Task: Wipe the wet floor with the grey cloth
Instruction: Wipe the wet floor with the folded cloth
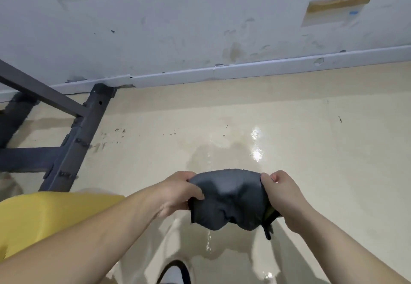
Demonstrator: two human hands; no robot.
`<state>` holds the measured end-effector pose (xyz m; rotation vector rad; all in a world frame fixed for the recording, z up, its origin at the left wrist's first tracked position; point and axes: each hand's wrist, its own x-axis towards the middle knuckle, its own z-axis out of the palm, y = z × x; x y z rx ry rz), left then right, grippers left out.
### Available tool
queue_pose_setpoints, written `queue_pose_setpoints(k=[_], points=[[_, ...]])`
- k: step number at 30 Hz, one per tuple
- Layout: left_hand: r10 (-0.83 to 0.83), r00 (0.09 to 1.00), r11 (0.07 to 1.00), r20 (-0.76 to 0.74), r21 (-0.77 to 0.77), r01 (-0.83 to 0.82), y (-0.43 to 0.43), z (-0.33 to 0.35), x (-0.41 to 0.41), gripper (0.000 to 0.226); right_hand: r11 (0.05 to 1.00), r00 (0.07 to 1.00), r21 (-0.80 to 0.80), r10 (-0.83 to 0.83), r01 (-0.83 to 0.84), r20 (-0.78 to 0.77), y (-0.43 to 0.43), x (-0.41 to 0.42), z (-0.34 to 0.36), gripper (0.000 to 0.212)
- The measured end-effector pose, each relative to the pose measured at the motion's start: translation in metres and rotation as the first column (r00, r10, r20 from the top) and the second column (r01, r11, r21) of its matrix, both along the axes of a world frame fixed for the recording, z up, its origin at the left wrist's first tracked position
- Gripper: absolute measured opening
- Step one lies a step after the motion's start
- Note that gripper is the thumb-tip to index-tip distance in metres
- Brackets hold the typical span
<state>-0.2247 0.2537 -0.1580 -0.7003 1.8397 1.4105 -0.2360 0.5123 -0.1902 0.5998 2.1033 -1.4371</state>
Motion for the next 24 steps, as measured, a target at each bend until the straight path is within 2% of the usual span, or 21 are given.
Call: queue_pose_setpoints(k=[2, 5, 9, 11, 13, 15, 17, 18, 20, 22, 24], points=[[-0.057, 0.997, 0.998, -0.049, -0.03, 0.056, -0.006, -0.027, -0.023, 0.018, 0.994, 0.991, -0.04, -0.101, 0.104, 0.085, -0.006, -0.004, -0.014, 0.025], [-0.15, 0.976, 0.977, -0.157, -0.173, 0.123, -0.015, -0.058, -0.056, 0.017, 0.967, 0.957, -0.098, -0.214, 0.236, 0.195, -0.026, -0.012, -0.031, 0.028], [-0.282, 0.932, 0.909, -0.229, -0.373, 0.183, -0.05, -0.084, -0.099, 0.039, 0.987, 0.967, -0.049, -0.139, 0.152, 0.213, -0.077, -0.037, -0.055, 0.029], [-0.384, 0.896, 0.851, -0.223, -0.463, 0.25, -0.073, -0.087, -0.125, 0.052, 0.992, 0.971, -0.06, -0.092, 0.107, 0.219, -0.107, -0.052, -0.068, 0.031], [-0.475, 0.848, 0.77, -0.233, -0.577, 0.273, -0.094, -0.088, -0.15, 0.06, 0.985, 0.965, -0.138, -0.068, 0.106, 0.254, -0.135, -0.064, -0.077, 0.029], [-0.555, 0.776, 0.654, -0.298, -0.733, 0.186, -0.106, -0.096, -0.164, 0.06, 0.984, 0.963, -0.154, -0.043, 0.087, 0.266, -0.153, -0.072, -0.081, 0.022], [-0.637, 0.674, 0.536, -0.373, -0.844, 0.039, -0.109, -0.115, -0.164, 0.06, 0.993, 0.978, -0.104, -0.025, 0.048, 0.209, -0.16, -0.08, -0.089, 0.015], [-0.674, 0.656, 0.484, -0.34, -0.874, 0.045, -0.106, -0.129, -0.159, 0.063, 0.997, 0.985, -0.065, -0.017, 0.028, 0.169, -0.161, -0.084, -0.094, 0.014], [-0.702, 0.695, 0.431, -0.156, -0.87, 0.24, -0.091, -0.161, -0.141, 0.074, 0.996, 0.996, 0.065, 0.049, -0.054, 0.076, -0.158, -0.093, -0.102, 0.017], [-0.692, 0.722, 0.425, 0.019, -0.797, 0.428, -0.076, -0.195, -0.121, 0.085, 0.965, 0.987, 0.209, 0.159, -0.155, 0.002, -0.154, -0.101, -0.106, 0.014], [-0.66, 0.749, 0.442, 0.047, -0.782, 0.439, -0.067, -0.222, -0.113, 0.088, 0.894, 0.956, 0.362, 0.292, -0.263, -0.028, -0.145, -0.109, -0.113, 0.014]])
